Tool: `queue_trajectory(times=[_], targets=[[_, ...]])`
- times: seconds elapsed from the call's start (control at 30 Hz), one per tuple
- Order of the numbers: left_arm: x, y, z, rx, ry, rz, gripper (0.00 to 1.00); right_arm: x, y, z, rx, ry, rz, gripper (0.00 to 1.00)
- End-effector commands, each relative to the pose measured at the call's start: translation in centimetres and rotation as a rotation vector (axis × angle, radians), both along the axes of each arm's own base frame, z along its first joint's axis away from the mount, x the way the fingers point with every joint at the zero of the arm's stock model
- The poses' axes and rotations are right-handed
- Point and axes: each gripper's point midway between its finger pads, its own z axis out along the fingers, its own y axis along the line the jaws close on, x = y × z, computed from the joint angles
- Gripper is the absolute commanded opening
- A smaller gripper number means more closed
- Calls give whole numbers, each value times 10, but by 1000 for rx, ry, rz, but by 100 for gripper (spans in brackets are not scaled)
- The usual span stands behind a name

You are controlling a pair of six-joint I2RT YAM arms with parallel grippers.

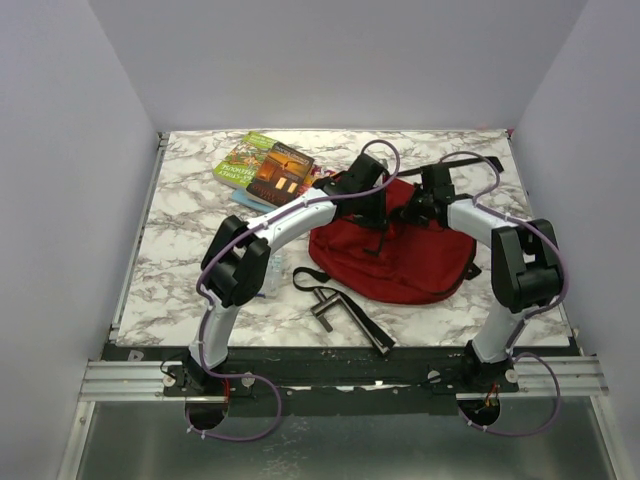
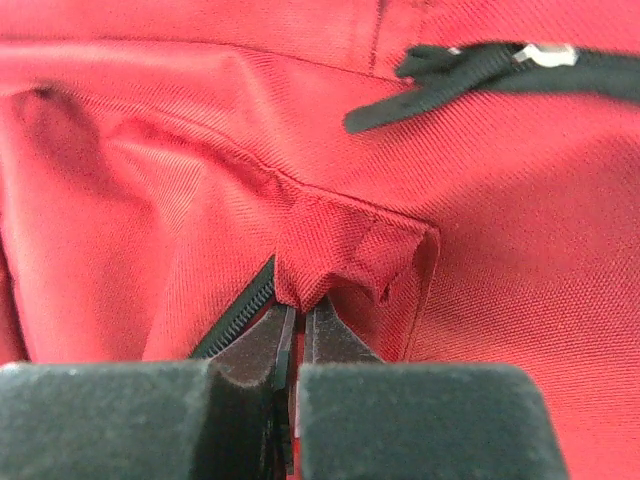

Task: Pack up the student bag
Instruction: Adjust the stationery in the student bag.

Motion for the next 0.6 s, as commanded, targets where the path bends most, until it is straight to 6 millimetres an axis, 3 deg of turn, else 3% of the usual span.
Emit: queue_trajectory(times=[0.0,0.07,0.17,0.3,0.4,0.57], targets=[[12,18,12,110,-95,46,28,-28,-12,28,-78,55,73,1],[14,18,12,134,-111,46,41,-34,-9,35,-69,72,99,1],[9,10,13,144,-125,21,70,-41,0,41,-28,96,142,0],[-7,0,10,185,-154,-36,87,-44,8,53,15,95,172,0],[-13,5,0,281,-194,-39,95,-44,12,64,50,81,196,0],[-17,21,-13,385,-231,-22,91,-44,12,66,95,98,208,0]])
